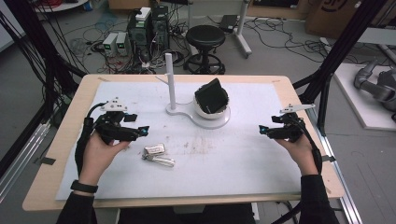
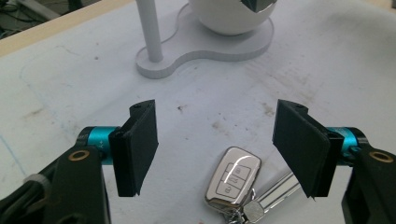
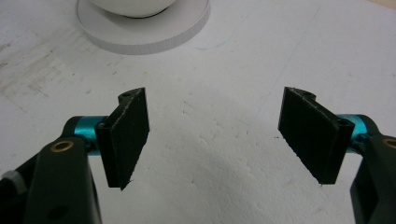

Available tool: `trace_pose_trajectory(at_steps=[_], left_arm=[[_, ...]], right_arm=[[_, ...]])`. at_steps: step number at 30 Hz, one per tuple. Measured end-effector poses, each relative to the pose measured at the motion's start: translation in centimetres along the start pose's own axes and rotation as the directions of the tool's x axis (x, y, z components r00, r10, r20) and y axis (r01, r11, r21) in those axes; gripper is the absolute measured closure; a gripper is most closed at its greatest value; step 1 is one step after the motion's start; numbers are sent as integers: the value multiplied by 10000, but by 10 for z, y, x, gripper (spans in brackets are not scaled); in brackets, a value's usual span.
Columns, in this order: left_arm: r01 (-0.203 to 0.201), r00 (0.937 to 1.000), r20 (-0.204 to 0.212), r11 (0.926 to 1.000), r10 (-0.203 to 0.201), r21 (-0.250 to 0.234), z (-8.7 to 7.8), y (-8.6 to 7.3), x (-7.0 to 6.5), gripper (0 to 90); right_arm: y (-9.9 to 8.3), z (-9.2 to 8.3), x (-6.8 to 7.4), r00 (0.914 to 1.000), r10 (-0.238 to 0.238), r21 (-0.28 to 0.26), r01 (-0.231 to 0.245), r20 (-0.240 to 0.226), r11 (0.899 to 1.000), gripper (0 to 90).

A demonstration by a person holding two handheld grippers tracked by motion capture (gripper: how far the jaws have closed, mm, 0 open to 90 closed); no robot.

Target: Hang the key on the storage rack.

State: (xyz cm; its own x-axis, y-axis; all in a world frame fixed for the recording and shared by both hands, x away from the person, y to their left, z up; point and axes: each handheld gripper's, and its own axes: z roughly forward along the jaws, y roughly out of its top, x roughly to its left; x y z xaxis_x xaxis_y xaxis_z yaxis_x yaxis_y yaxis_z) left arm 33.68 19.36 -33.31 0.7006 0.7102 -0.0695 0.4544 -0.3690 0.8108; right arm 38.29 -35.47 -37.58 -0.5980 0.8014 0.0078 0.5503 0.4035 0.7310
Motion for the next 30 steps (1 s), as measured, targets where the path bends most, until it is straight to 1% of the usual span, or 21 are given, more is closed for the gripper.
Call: trace_pose_trajectory(at_steps=[4, 6, 7, 8, 9, 10, 11, 13, 15, 16, 17, 18, 20, 21, 22, 23, 24, 25, 28, 29, 30], left_arm=[[-164, 9991, 386, 9997, 171, -182, -3, -6, -6, 341], [-300, 9971, 696, 9994, 309, -150, -2, -12, -9, 373], [-508, 9922, 1141, 9987, 511, -57, 1, -18, -13, 393], [-508, 9922, 1141, 9987, 511, -57, 1, -18, -13, 405], [-711, 9845, 1614, 9975, 693, 53, 5, -26, -15, 429], [-711, 9845, 1614, 9975, 693, 53, 5, -26, -15, 435], [-870, 9766, 1997, 9959, 802, 254, 8, -33, -16, 440], [-873, 9722, 2209, 9956, 779, 331, 10, -37, -16, 465], [-1171, 9575, 2717, 9914, 971, 584, 17, -48, -15, 484], [-1171, 9575, 2717, 9914, 971, 584, 17, -48, -15, 493], [-1490, 9493, 2903, 9857, 1203, 790, 22, -55, -15, 503], [-1490, 9493, 2903, 9857, 1203, 790, 22, -55, -15, 508], [-1697, 9417, 3094, 9806, 1321, 977, 27, -60, -15, 525], [-2006, 9337, 3223, 9734, 1558, 1105, 33, -65, -15, 534], [-2006, 9337, 3223, 9734, 1558, 1105, 33, -65, -15, 538], [-2339, 9257, 3324, 9638, 1806, 1277, 37, -68, -16, 543], [-2339, 9257, 3324, 9638, 1806, 1277, 37, -68, -16, 548], [-2612, 9207, 3321, 9559, 2049, 1343, 40, -71, -18, 554], [-2843, 9148, 3355, 9485, 2248, 1397, 43, -73, -20, 561], [-3128, 9128, 3211, 9375, 2523, 1528, 45, -74, -20, 564], [-3128, 9128, 3211, 9375, 2523, 1528, 45, -74, -20, 564]], right_arm=[[1, 0, 0, 10000, -65, -8, 65, 2, 10000, 253], [0, 0, 0, 10000, -32, -37, 32, -4, 10000, 253], [-1, -1, 0, 10000, -28, -22, 28, -12, 10000, 253], [-1, -1, 0, 10000, -28, -22, 28, -12, 10000, 253], [-2, -1, 0, 10000, -13, 10, 13, -9, 10000, 253], [-2, -1, 0, 10000, -13, 10, 13, -9, 10000, 253], [-4, -3, 0, 10000, 33, 25, -33, 21, 10000, 253], [-5, -4, -1, 10000, 65, -17, -65, 40, 10000, 253], [-5, -5, -1, 10000, 82, -42, -82, 42, 10000, 253], [-5, -5, -1, 10000, 82, -42, -82, 42, 10000, 253], [-6, -6, -1, 9999, 129, 16, -130, 58, 9999, 253], [-6, -6, -1, 9999, 129, 16, -130, 58, 9999, 253], [-7, -6, -1, 9999, 124, 18, -124, 73, 9999, 253], [-7, -5, -1, 10000, 59, 0, -59, 63, 10000, 253], [-7, -5, -1, 10000, 59, 0, -59, 63, 10000, 253], [-6, -5, 0, 9999, 76, 5, -76, 65, 10000, 253], [-6, -5, 0, 9999, 76, 5, -76, 65, 10000, 253], [-6, -5, 0, 9999, 102, 25, -102, 53, 9999, 252], [-6, -5, -1, 9999, 88, 37, -88, 59, 10000, 253], [-6, -4, -1, 9999, 94, 26, -94, 48, 10000, 253], [-6, -4, -1, 9999, 94, 26, -94, 48, 10000, 253]])
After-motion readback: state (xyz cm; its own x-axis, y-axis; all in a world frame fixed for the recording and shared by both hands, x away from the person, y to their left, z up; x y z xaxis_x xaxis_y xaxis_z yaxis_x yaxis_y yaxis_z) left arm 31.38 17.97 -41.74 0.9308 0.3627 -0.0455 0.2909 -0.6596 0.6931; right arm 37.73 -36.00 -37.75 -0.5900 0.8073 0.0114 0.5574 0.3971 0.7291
